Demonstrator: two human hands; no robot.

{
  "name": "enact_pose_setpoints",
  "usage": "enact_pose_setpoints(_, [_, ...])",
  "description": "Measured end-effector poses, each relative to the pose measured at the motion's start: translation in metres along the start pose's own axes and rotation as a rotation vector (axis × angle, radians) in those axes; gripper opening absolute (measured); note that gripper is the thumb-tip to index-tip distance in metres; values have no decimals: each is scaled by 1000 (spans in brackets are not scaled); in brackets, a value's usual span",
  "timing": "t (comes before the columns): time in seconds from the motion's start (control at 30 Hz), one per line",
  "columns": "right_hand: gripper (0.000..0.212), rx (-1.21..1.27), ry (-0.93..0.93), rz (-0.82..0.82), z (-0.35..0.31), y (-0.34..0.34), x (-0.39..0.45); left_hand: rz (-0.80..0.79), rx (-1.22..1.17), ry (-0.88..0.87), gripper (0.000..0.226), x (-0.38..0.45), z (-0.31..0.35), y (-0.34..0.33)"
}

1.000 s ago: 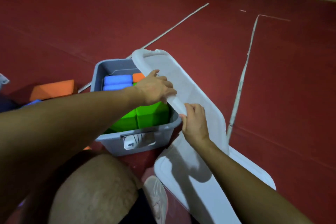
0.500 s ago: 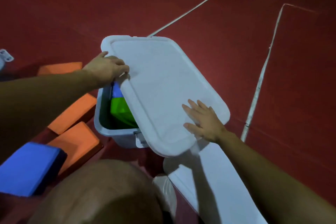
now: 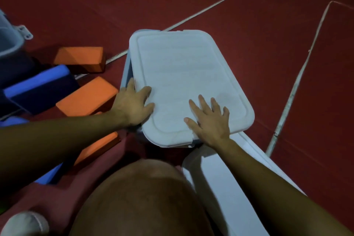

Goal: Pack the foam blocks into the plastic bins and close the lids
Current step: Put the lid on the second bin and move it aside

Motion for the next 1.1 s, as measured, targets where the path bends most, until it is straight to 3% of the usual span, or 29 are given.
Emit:
enact_pose_setpoints(0.07, [71,11,-1,-8,-13,0,0,57,-50,13,64,-3,0,-3])
enact_pose_setpoints(0.2, [75,57,103,-40,-40,5,12,130,20,84,24,3,-19,4])
enact_pose_setpoints(0.3, [77,4,195,-40,-47,5,15,31,2,117,37,10,-36,8])
enact_pose_setpoints(0.43, [79,31,161,-34,-49,6,21,-132,-113,167,55,11,-35,2])
enact_pose_setpoints(0.7, [92,35,179,-24,-49,12,25,-165,-58,142,63,2,-24,6])
enact_pose_setpoints(0.83, [113,-46,373,-65,-44,10,13,-169,-40,127,66,-2,-18,13])
enact_pose_setpoints(0.97, [135,-209,413,-116,-46,-1,15,-199,-28,136,65,-5,-17,15])
enact_pose_setpoints(1.1, [130,-233,434,-83,-46,-4,16,-200,12,127,59,-9,-14,18])
Point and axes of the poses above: each hand's wrist, its own x-axis towards the middle knuckle, its own y-axis out of the back of the hand, z = x × y, the point moved 1 cm from there along x, towards the middle knuckle, and after that the axes turned 10 degrees about y, right-handed, at the moved point
